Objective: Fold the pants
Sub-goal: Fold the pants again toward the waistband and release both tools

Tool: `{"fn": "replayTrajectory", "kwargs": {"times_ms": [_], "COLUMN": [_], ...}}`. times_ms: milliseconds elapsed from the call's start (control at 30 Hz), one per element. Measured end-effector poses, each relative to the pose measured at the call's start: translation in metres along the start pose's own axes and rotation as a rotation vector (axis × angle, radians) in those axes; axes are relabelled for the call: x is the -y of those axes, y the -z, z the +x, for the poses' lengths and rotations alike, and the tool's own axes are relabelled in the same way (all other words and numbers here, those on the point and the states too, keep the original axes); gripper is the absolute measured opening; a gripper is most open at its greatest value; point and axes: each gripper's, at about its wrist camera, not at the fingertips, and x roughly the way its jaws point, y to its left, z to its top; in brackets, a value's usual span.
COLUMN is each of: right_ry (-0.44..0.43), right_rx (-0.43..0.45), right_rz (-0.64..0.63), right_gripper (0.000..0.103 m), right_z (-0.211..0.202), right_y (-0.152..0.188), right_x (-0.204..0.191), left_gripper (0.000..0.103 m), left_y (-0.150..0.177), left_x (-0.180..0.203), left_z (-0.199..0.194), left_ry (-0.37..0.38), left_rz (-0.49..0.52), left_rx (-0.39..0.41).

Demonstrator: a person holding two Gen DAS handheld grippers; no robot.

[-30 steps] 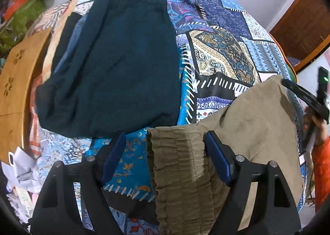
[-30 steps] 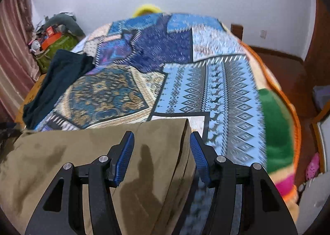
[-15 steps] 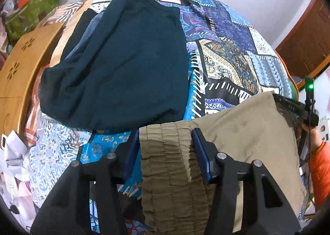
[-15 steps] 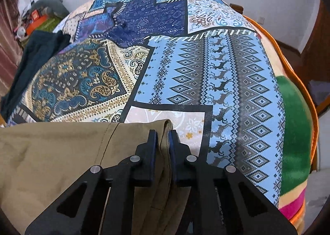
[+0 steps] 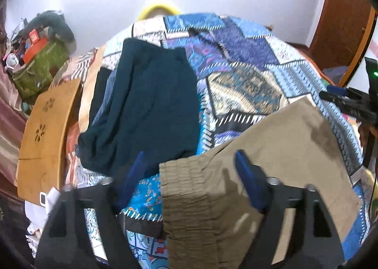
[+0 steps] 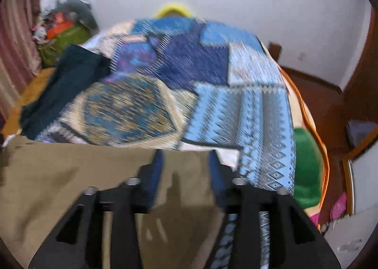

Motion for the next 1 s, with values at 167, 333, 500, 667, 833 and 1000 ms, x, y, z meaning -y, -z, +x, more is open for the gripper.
{"fn": "replayTrajectory", "kwargs": {"times_ms": [167, 333, 500, 667, 833, 1000], "right_ry": [-0.174, -0.305, -0.315, -0.316, -0.305, -0.288], "right_rx": [0.032, -0.020, -0.139, -0.279, -0.297, -0.286], "right_rz": [-0.020, -0.053, -0.109, -0.155, -0.133, -0.070], "right_gripper": [0.059, 0.070, 0.073, 0.073, 0.079, 0.079], "right_z": [-0.020, -0.013, 0.019, 0.041, 0.027, 0.004], "right_y": [-0.004, 0.005, 0.023, 0.054, 0.071, 0.090], "right_x": [-0.043, -0.084, -0.111, -0.115, -0.096, -0.077], "left_gripper": [0.088, 0.088, 0.088, 0.093, 0.094, 0.094], "left_y": [-0.005, 0.005, 0.018, 0.036, 0.049, 0.058], "left_x": [0.016, 0.031, 0.039, 0.042, 0.040, 0.034], "left_z": [0.002, 0.018, 0.040, 0.049, 0.039, 0.025], "left_ry": [0.077, 0.089, 0.096, 0.044, 0.031, 0.025], "left_rz": [0.002, 0.032, 0.067, 0.152, 0.192, 0.180], "left_rx": [-0.043, -0.110, -0.185, -0.205, -0.176, -0.174]}}
